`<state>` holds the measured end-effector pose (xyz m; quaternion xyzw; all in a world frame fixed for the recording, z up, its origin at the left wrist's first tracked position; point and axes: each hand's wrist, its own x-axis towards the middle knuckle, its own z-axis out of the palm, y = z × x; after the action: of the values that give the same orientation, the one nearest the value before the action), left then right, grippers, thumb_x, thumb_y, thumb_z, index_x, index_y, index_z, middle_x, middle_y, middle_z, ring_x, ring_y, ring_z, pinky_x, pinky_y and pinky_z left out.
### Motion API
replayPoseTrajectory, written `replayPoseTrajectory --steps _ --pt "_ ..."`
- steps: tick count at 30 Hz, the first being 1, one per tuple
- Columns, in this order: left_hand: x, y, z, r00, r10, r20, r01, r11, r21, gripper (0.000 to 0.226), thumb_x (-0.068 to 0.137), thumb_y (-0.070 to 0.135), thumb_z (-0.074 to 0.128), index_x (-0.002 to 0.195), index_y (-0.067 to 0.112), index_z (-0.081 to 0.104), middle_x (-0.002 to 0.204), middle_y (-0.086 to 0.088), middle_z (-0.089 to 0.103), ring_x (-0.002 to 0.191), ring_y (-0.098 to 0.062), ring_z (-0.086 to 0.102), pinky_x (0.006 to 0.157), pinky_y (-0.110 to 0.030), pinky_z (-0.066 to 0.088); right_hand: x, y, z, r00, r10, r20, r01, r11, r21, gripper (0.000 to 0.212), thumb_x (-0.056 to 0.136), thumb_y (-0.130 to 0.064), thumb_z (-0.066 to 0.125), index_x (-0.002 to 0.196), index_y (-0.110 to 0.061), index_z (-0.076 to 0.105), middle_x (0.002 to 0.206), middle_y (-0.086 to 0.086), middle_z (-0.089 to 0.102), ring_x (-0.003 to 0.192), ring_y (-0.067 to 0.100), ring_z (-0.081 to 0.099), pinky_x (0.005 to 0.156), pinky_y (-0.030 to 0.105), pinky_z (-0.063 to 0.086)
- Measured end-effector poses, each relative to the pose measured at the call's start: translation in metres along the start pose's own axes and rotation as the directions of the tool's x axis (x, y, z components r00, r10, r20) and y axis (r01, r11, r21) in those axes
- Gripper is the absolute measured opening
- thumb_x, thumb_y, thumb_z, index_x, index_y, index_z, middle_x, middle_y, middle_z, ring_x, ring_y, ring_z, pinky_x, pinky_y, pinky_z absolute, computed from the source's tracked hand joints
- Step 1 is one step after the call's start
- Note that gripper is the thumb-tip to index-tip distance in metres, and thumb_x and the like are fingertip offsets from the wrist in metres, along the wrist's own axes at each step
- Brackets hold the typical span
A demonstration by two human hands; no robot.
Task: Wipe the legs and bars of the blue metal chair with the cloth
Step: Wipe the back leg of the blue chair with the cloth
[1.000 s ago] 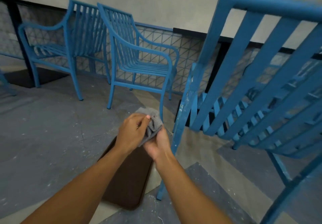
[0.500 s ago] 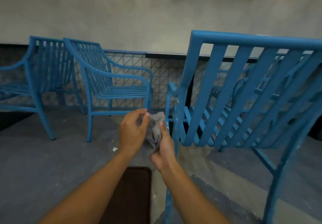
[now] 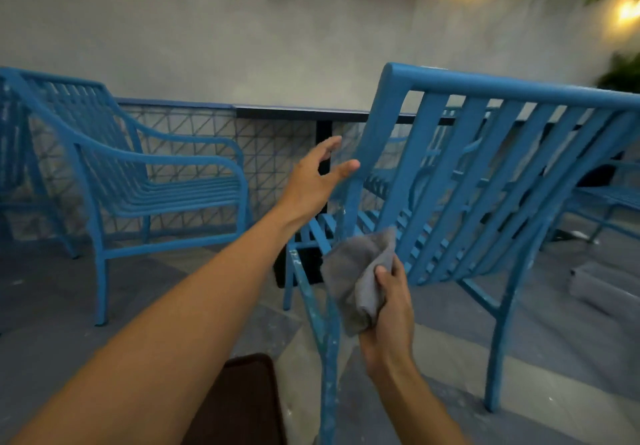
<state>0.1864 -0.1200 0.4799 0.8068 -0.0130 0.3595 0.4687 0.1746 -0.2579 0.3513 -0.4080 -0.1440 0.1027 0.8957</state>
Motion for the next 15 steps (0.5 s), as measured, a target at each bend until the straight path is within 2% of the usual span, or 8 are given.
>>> replayPoseTrajectory --steps 3,5,7,9,10,12,15 --pt "0.009 -0.002 0.005 0.995 0.016 0.095 -0.009 0.998 -0.065 0.059 0.083 0.053 0.05 0.131 0.019 0.05 0.131 0.004 0.054 0.123 -0.009 0.048 0.099 -0.02 0.038 0.002 -0.018 0.004 0.987 -0.134 -0.092 0.131 0.991 -0.035 0.043 0.096 -0.017 0.044 0.138 -0.023 0.041 0.125 -0.004 0.059 0.111 0.017 0.059 0.098 0.044 0.047" --pt "0.01 -0.006 0.009 0.989 0.023 0.147 -0.008 0.995 -0.097 0.046 0.09 0.049 0.043 0.123 0.021 0.057 0.117 0.009 0.061 0.112 -0.005 0.055 0.094 -0.017 0.041 0.006 -0.021 0.007 0.97 -0.201 -0.138 0.188 0.977 -0.102 0.044 0.096 -0.016 0.045 0.139 -0.023 0.039 0.133 -0.001 0.054 0.116 0.018 0.056 0.1 0.044 0.045" --pt "0.01 -0.009 0.012 0.985 0.015 0.174 0.002 0.995 -0.097 0.042 0.095 0.047 0.036 0.12 0.022 0.058 0.111 0.01 0.062 0.106 -0.004 0.056 0.093 -0.02 0.042 0.009 -0.022 0.012 0.948 -0.278 -0.155 0.247 0.95 -0.191 0.042 0.096 -0.016 0.045 0.136 -0.026 0.04 0.134 -0.004 0.051 0.116 0.012 0.055 0.097 0.033 0.049" --pt "0.009 -0.01 0.014 0.985 0.017 0.174 0.0 0.996 -0.094 0.042 0.096 0.046 0.032 0.116 0.022 0.059 0.108 0.008 0.063 0.103 -0.006 0.057 0.091 -0.019 0.044 0.013 -0.021 0.015 0.928 -0.355 -0.115 0.311 0.905 -0.291 0.038 0.096 -0.015 0.046 0.131 -0.029 0.042 0.127 -0.012 0.053 0.11 -0.001 0.055 0.086 0.016 0.05" --pt "0.01 -0.01 0.014 0.986 0.021 0.167 -0.005 0.996 -0.093 0.04 0.096 0.045 0.032 0.112 0.023 0.061 0.106 0.006 0.064 0.101 -0.006 0.059 0.088 -0.017 0.044 0.016 -0.018 0.018 0.922 -0.378 -0.087 0.329 0.881 -0.339 0.037 0.096 -0.015 0.046 0.13 -0.029 0.042 0.124 -0.014 0.053 0.106 -0.006 0.056 0.082 0.012 0.049" --pt "0.013 -0.011 0.014 0.99 0.013 0.141 -0.001 0.996 -0.086 0.034 0.098 0.042 0.032 0.103 0.027 0.062 0.098 0.009 0.066 0.095 -0.001 0.06 0.082 -0.012 0.045 0.021 -0.012 0.021 0.915 -0.398 -0.065 0.338 0.845 -0.414 0.04 0.096 -0.017 0.047 0.134 -0.024 0.042 0.124 -0.013 0.053 0.105 -0.007 0.056 0.084 0.012 0.049" --pt "0.015 -0.015 0.012 0.995 0.015 0.099 -0.007 0.996 -0.085 0.031 0.098 0.039 0.034 0.096 0.031 0.064 0.093 0.015 0.066 0.089 0.005 0.061 0.079 -0.008 0.046 0.027 -0.003 0.025 0.908 -0.418 -0.038 0.349 0.802 -0.484 0.043 0.095 -0.023 0.049 0.137 -0.028 0.039 0.121 -0.018 0.051 0.107 -0.007 0.054 0.089 0.015 0.049"
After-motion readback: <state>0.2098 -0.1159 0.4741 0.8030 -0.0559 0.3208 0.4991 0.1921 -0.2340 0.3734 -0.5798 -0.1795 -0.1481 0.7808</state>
